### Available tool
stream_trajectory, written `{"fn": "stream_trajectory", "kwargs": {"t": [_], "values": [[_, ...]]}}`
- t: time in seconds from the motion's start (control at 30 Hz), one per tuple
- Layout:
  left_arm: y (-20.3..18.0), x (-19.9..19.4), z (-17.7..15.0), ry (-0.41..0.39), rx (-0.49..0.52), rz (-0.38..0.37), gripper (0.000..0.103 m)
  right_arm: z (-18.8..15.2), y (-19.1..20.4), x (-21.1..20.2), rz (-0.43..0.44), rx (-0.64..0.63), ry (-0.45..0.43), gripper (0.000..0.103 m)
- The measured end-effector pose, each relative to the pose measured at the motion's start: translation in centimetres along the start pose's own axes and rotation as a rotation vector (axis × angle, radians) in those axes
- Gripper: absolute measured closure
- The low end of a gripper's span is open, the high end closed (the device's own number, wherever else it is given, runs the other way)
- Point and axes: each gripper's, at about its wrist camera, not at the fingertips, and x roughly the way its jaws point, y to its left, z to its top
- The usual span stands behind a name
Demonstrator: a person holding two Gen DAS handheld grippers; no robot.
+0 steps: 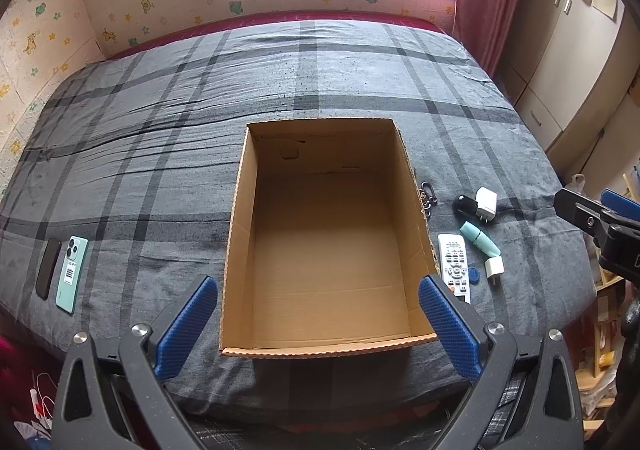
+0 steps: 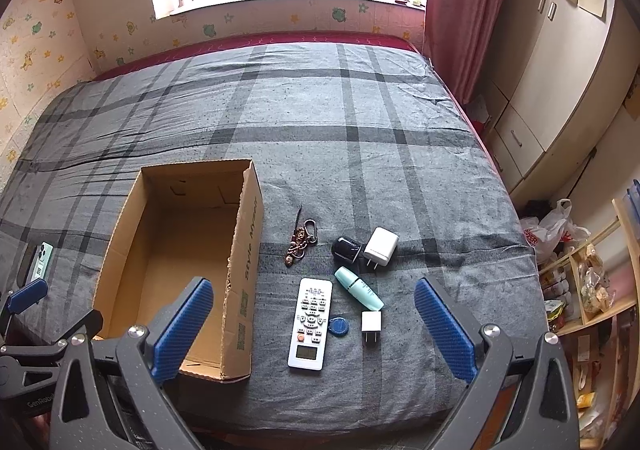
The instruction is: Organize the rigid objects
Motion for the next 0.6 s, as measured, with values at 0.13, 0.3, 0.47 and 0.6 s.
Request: {"fn": "stream_trajectory", "kwargs": {"t": [0.13,0.3,0.47,0.6], "values": [[0.0,0.0,0.0,-0.003,-0.002,-0.003,0.0,0.0,0.0,0.2,-0.002,-0.003,0.005,0.0],[0.3,0.1,0.1,-0.002,-0.004,-0.003,0.0,0.3,0.1,0.1,0.001,-0.002,-0.001,0.0],[1.4,0.4,0.4,-0.005,-0.026,-0.01,0.0,0.3,-0.2,0.6,-0.004,0.004,0.008,0.0],[2.5,1.2,0.5,-0.003,-0.041,-0.002,0.0,0.4,-0.4,1.1,-0.006,0.012,0.015,0.0]]}}
